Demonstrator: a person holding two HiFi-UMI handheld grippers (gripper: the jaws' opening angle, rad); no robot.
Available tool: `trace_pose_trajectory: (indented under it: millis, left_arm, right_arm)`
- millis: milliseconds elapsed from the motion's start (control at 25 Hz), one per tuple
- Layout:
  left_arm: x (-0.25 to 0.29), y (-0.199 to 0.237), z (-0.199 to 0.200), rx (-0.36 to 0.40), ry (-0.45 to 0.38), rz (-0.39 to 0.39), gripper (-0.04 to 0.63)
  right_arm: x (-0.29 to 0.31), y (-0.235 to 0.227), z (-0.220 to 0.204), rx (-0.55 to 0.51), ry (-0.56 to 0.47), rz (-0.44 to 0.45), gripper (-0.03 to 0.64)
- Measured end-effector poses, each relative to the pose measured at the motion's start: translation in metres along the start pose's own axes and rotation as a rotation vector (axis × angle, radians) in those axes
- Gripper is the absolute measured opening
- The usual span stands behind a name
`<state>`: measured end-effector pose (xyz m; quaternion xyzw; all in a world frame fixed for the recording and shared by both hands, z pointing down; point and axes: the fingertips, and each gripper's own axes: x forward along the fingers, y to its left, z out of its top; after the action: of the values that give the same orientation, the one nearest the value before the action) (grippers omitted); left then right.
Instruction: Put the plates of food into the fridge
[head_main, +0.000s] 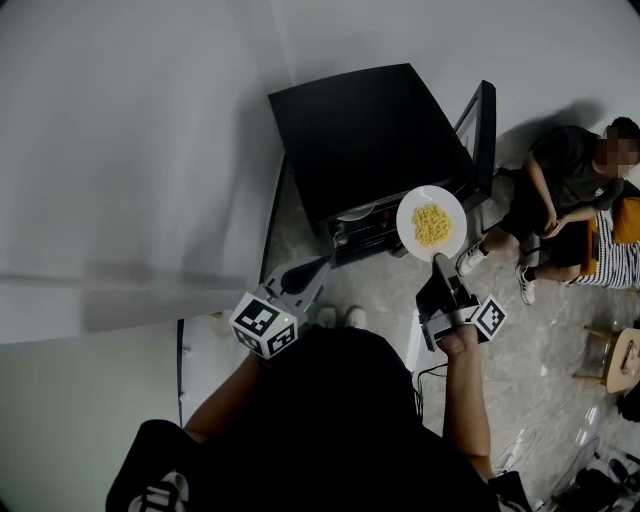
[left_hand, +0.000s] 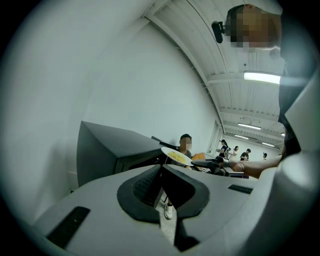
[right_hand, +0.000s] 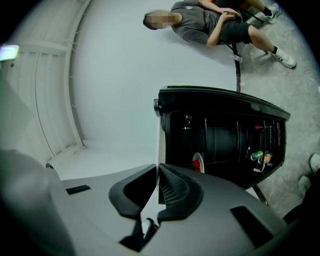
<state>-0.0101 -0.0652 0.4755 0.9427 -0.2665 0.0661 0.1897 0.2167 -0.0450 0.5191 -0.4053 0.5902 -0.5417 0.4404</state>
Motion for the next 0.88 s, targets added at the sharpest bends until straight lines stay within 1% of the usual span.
trace_pose_trajectory:
  millis: [280, 400, 640, 880]
  left_arm:
    - [0.003, -0.009, 0.0, 0.006, 0.008, 0.003, 0.025]
    - [0.004, -0.01, -0.005, 0.0, 0.019, 0.004, 0.025]
    - [0.009, -0.007, -0.007, 0.01, 0.044, 0.017, 0.025]
    - [0.016, -0.002, -0.007, 0.009, 0.058, 0.018, 0.025]
  right_arm:
    - [-0.008, -0.007, 0.005, 0.003, 0.019, -0.007, 0.037]
    - [-0.008, -0.017, 0.004, 0.007, 0.027, -0.026, 0.037]
    - [-0.007, -0.047, 0.008, 0.015, 0.037, -0.085, 0.032]
    - [-0.008, -0.055, 0.01, 0.007, 0.067, -0.059, 0.031]
